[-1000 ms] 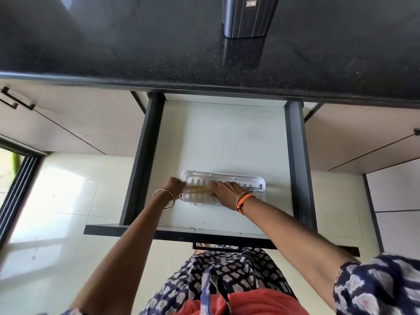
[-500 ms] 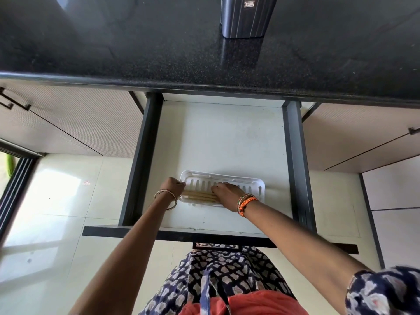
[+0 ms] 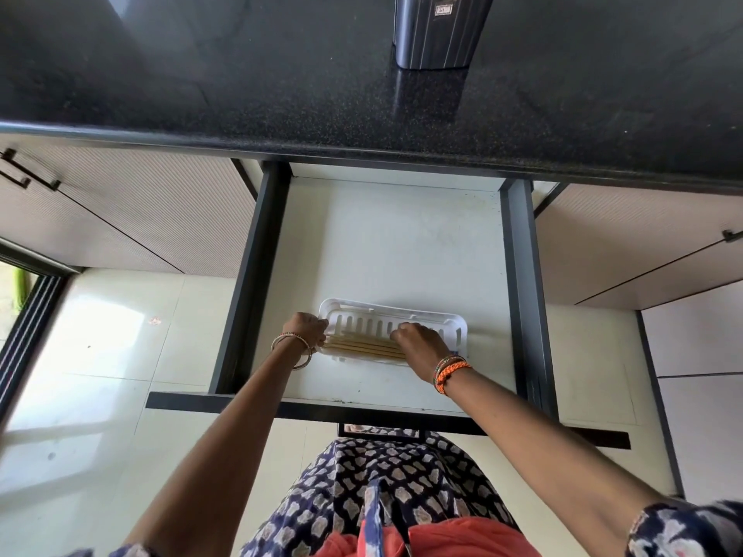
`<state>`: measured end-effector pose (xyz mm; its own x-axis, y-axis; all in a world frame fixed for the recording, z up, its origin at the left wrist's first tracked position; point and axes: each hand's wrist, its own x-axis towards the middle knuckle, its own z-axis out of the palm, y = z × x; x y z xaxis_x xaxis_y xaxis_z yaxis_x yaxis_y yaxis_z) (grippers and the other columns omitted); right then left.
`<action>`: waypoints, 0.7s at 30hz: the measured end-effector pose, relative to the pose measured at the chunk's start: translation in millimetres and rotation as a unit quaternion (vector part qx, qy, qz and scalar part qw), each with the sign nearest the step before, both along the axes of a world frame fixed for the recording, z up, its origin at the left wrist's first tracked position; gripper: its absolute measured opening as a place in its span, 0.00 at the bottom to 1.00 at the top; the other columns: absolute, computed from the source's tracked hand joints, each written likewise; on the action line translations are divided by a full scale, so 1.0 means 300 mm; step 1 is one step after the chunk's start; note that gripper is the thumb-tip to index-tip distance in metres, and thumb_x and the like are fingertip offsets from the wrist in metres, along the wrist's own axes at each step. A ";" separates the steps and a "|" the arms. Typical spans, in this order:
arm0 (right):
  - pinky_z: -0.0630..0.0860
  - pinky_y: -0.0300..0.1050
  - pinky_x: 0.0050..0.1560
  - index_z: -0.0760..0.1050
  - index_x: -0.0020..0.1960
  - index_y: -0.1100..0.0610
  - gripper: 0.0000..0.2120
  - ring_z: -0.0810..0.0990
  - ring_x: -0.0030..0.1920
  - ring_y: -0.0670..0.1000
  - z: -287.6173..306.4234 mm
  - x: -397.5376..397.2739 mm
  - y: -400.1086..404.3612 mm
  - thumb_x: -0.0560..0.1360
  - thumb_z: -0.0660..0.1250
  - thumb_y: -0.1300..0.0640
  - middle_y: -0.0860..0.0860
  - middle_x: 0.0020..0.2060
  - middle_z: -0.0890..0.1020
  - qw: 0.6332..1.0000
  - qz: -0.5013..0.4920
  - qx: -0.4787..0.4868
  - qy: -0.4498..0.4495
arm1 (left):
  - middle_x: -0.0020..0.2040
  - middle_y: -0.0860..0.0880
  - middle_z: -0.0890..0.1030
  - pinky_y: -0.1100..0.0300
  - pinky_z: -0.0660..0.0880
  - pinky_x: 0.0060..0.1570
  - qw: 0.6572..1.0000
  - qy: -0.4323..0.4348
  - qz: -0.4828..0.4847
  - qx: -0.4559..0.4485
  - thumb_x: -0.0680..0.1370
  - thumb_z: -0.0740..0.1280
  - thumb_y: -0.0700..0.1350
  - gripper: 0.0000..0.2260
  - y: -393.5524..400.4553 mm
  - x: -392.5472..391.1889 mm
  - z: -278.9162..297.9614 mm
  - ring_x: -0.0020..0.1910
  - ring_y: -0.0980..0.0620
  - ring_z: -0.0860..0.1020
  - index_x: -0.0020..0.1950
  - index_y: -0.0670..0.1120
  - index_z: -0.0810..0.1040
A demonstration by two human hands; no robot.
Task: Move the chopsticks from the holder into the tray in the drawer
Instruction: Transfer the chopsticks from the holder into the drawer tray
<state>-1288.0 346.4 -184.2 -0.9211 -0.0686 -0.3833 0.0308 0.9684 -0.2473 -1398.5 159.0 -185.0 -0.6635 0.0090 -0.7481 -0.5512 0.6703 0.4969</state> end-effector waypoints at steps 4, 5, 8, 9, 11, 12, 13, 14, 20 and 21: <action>0.72 0.47 0.39 0.76 0.47 0.65 0.15 0.80 0.46 0.61 0.003 -0.018 -0.004 0.69 0.58 0.79 0.61 0.45 0.80 1.000 0.003 -0.019 -0.003 | 0.16 0.52 0.75 0.43 0.78 0.56 1.000 0.006 0.014 0.011 0.77 0.63 0.41 0.15 -0.004 0.008 -0.002 0.40 0.44 0.76 0.30 0.44 0.74; 0.71 0.46 0.38 0.76 0.47 0.65 0.16 0.80 0.47 0.61 0.007 -0.025 -0.008 0.68 0.58 0.79 0.61 0.46 0.80 1.000 0.006 -0.024 -0.003 | 0.19 0.51 0.76 0.43 0.78 0.56 1.000 0.010 0.018 0.012 0.76 0.63 0.42 0.14 -0.003 0.012 0.003 0.40 0.44 0.77 0.31 0.43 0.75; 0.73 0.47 0.39 0.76 0.50 0.63 0.18 0.80 0.48 0.62 0.012 -0.041 -0.030 0.68 0.57 0.79 0.60 0.47 0.80 0.999 0.006 -0.033 0.012 | 0.36 0.41 0.81 0.50 0.78 0.53 0.999 0.043 0.002 -0.008 0.76 0.63 0.45 0.10 0.003 0.026 0.021 0.46 0.40 0.80 0.43 0.39 0.80; 0.74 0.48 0.41 0.76 0.53 0.63 0.19 0.79 0.49 0.62 0.013 -0.044 -0.039 0.69 0.57 0.78 0.60 0.49 0.80 0.999 0.006 -0.033 0.019 | 0.43 0.38 0.82 0.51 0.77 0.53 0.998 0.054 -0.003 -0.018 0.76 0.63 0.45 0.11 0.001 0.030 0.019 0.50 0.39 0.80 0.48 0.38 0.79; 0.76 0.50 0.45 0.76 0.56 0.62 0.21 0.78 0.52 0.61 0.015 -0.049 -0.051 0.69 0.58 0.78 0.60 0.51 0.79 0.999 0.009 -0.037 0.029 | 0.51 0.35 0.82 0.50 0.76 0.54 0.999 0.052 -0.005 -0.014 0.77 0.62 0.44 0.12 -0.004 0.033 0.011 0.53 0.38 0.80 0.52 0.37 0.79; 0.77 0.50 0.46 0.76 0.58 0.62 0.22 0.77 0.54 0.61 0.016 -0.050 -0.053 0.70 0.58 0.78 0.59 0.52 0.79 0.999 0.012 -0.037 0.033 | 0.52 0.34 0.82 0.48 0.77 0.56 0.999 0.051 -0.009 -0.010 0.77 0.63 0.44 0.13 -0.007 0.034 0.008 0.53 0.38 0.80 0.52 0.36 0.78; 0.77 0.50 0.48 0.75 0.59 0.61 0.22 0.77 0.56 0.60 0.018 -0.049 -0.052 0.70 0.59 0.78 0.59 0.53 0.79 0.999 0.014 -0.036 0.036 | 0.53 0.34 0.82 0.47 0.77 0.57 0.999 0.051 -0.014 -0.008 0.77 0.63 0.44 0.13 -0.010 0.032 0.005 0.54 0.38 0.80 0.52 0.36 0.78; 0.77 0.49 0.49 0.75 0.60 0.61 0.23 0.76 0.57 0.59 0.019 -0.045 -0.050 0.70 0.60 0.77 0.59 0.54 0.79 0.999 0.012 -0.035 0.039 | 0.52 0.33 0.82 0.46 0.77 0.57 0.999 0.050 -0.018 -0.008 0.76 0.63 0.44 0.13 -0.015 0.030 0.003 0.54 0.38 0.80 0.52 0.36 0.79; 0.77 0.51 0.43 0.77 0.53 0.64 0.18 0.79 0.53 0.63 0.023 -0.016 -0.033 0.68 0.60 0.78 0.61 0.50 0.81 0.998 -0.055 0.003 0.025 | 0.51 0.36 0.83 0.51 0.77 0.55 0.996 0.070 -0.048 -0.024 0.76 0.64 0.45 0.11 -0.024 0.028 0.009 0.53 0.38 0.80 0.51 0.39 0.80; 0.76 0.50 0.41 0.77 0.50 0.64 0.17 0.80 0.51 0.63 0.021 -0.018 -0.031 0.68 0.60 0.78 0.61 0.48 0.82 0.998 -0.060 0.004 0.023 | 0.51 0.36 0.83 0.52 0.77 0.54 0.996 0.072 -0.049 -0.028 0.76 0.64 0.45 0.11 -0.024 0.028 0.010 0.52 0.39 0.80 0.51 0.40 0.80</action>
